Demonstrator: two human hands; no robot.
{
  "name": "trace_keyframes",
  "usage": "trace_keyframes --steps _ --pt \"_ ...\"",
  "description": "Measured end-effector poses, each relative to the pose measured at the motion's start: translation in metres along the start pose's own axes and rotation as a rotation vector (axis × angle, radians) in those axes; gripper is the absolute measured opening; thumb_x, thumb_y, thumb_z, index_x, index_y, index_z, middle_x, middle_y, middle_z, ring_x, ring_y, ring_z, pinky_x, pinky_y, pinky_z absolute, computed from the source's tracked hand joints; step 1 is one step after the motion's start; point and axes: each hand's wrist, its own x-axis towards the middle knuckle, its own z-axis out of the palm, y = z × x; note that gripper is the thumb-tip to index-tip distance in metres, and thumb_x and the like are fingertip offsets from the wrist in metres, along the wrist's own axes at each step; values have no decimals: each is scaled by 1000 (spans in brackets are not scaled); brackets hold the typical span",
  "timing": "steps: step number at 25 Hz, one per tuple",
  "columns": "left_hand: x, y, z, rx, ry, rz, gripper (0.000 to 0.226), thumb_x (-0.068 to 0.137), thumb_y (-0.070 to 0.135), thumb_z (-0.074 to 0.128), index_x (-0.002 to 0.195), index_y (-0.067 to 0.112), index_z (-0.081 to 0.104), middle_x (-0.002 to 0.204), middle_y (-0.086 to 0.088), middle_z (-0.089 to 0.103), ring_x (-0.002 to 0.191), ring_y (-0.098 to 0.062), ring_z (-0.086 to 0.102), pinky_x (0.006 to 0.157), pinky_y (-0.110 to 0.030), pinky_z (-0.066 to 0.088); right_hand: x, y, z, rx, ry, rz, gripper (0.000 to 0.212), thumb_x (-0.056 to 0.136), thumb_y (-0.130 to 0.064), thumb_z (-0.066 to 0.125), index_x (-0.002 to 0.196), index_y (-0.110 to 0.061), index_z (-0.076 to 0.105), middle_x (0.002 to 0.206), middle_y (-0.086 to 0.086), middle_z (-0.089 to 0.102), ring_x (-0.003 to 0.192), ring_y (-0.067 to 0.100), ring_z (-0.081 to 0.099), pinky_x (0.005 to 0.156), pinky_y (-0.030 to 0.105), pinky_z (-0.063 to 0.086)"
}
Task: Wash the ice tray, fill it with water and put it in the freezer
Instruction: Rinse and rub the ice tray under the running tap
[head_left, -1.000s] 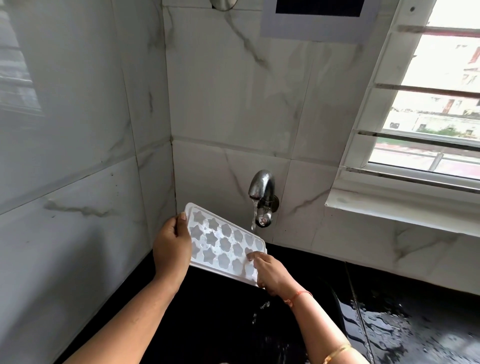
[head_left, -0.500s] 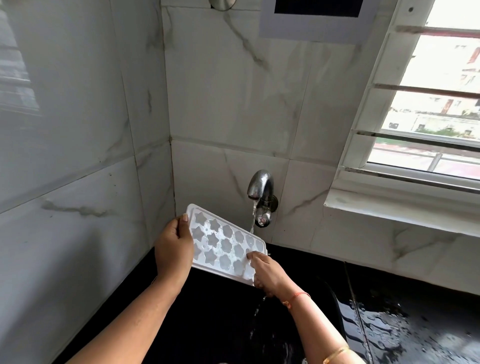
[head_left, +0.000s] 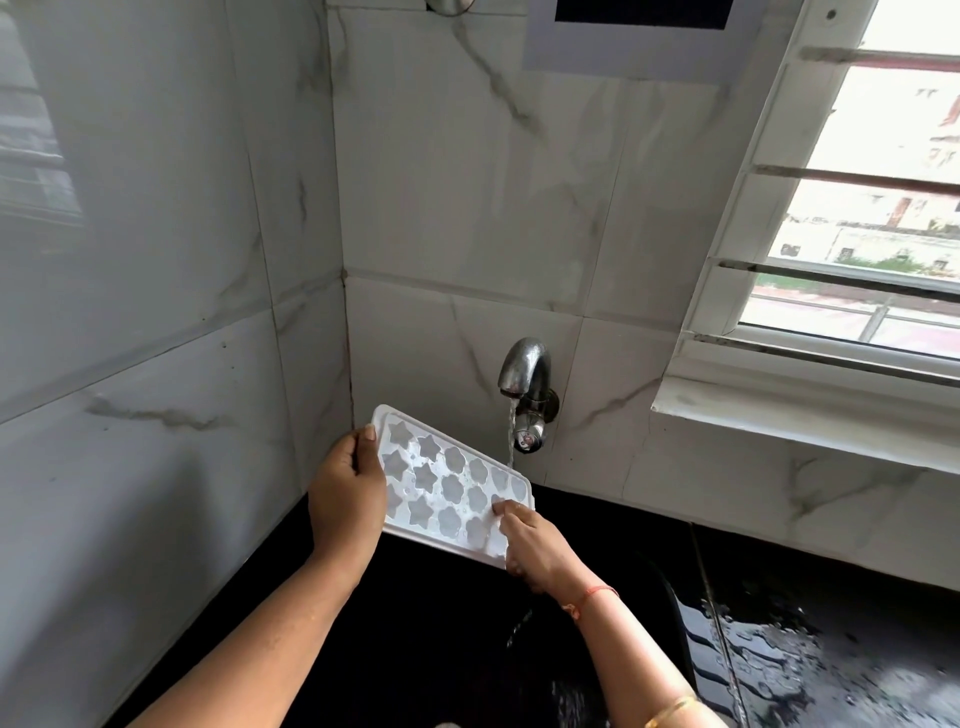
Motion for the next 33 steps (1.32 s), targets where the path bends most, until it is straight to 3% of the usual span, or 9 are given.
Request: trace_keyframes --steps 2,6,11,14,17,20,24,30,33 --pt "0 1 0 -7 -7 -6 32 96 27 43 80 5 58 63 0 48 66 -19 43 65 -29 31 2 -1 -1 1 0 -1 38 92 -19 32 125 -22 50 64 -9 44 49 8 45 37 11 31" --pt "2 4 -3 -6 -2 -3 32 96 26 42 68 11 44 54 4 41 55 -14 38 61 -30 28 3 1 -2 -2 -4 5 42 91 -20 33 130 -25 48 78 -10 52 51 7 47 41 13 34" --pt "5 3 -7 24 11 -3 41 97 27 41 58 15 38 52 0 39 51 -12 37 53 -32 31 -2 2 -4 211 13 11 33 90 -9 33 109 -24 57 45 -7 41 30 2 33 32 13 25" --pt "9 3 -11 14 31 -5 40 97 27 41 63 7 46 53 -2 41 52 -13 38 54 -27 33 5 8 -4 249 213 -15 28 89 -9 35 102 -18 59 44 -8 40 35 3 37 35 13 29" --pt "13 4 -16 1 42 -13 37 97 27 41 65 9 46 54 -1 42 53 -12 38 54 -28 34 6 11 -1 167 179 15 28 89 -11 34 98 -18 59 48 -5 41 32 2 36 34 14 28" --pt "16 2 -21 10 35 -22 35 96 28 42 66 12 46 54 2 41 55 -15 38 56 -33 28 4 5 3 109 69 34 34 89 -10 32 106 -22 59 54 -4 42 29 1 35 32 14 28" --pt "16 -2 -23 0 33 -27 31 96 28 42 74 9 53 58 5 44 63 -17 41 64 -29 30 5 0 4 54 27 60 45 92 -12 32 134 -20 47 69 -15 39 28 -5 43 31 7 28" --pt "17 -1 -25 9 40 -15 33 96 28 41 74 8 54 58 3 48 58 -14 42 58 -32 30 2 -5 4 14 21 47 42 94 -17 34 133 -19 47 70 -20 35 36 -4 45 32 5 28" --pt "17 1 -23 5 37 -6 34 96 28 41 72 7 53 58 2 47 56 -11 42 55 -32 33 2 0 2 15 40 51 42 94 -25 34 135 -24 46 80 -14 54 41 -3 47 32 4 28"
